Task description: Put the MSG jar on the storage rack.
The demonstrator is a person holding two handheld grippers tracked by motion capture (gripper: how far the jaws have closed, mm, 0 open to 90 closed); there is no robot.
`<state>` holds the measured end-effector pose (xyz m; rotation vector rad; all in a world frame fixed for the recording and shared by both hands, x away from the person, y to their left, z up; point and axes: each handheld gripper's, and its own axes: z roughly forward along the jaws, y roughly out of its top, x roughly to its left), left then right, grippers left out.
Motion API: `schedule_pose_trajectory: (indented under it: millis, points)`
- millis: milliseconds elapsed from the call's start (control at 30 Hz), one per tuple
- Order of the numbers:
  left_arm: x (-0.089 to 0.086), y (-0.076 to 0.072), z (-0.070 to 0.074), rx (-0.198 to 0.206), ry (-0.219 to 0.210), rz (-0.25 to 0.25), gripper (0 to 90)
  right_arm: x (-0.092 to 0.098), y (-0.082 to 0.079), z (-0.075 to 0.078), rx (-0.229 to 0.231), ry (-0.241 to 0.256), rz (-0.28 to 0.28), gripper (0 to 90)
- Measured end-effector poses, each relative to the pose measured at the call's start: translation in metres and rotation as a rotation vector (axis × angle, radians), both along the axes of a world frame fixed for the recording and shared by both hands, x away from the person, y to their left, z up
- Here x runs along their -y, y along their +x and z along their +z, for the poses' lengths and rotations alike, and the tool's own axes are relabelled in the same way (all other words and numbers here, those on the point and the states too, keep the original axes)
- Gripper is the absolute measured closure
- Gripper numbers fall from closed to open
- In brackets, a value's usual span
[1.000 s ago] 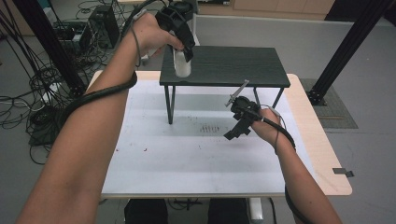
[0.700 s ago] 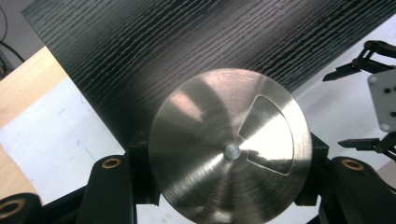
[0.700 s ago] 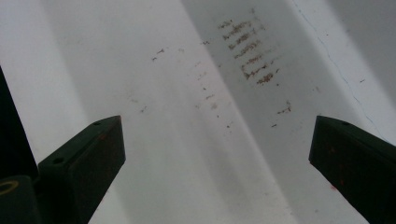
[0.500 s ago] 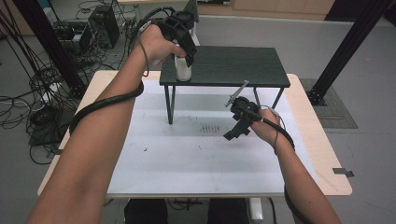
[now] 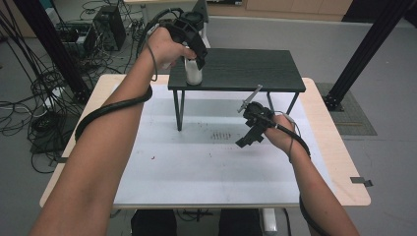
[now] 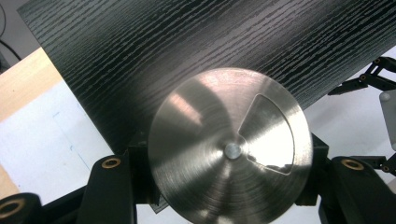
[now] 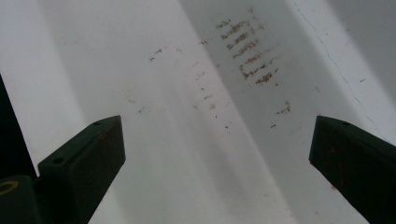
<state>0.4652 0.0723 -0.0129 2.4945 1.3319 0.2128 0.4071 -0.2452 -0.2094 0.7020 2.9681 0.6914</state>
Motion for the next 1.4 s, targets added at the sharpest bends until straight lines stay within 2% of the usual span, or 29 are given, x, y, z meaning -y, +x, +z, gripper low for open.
schedule_pose_trajectory:
  millis: [1400]
  points:
    - [0.0037, 0.0017, -0.0001, -0.012, 0.015, 0.007, 42.7, -0.0012, -0.0013, 0.0047, 0.006, -0.004, 0.0, 3.6]
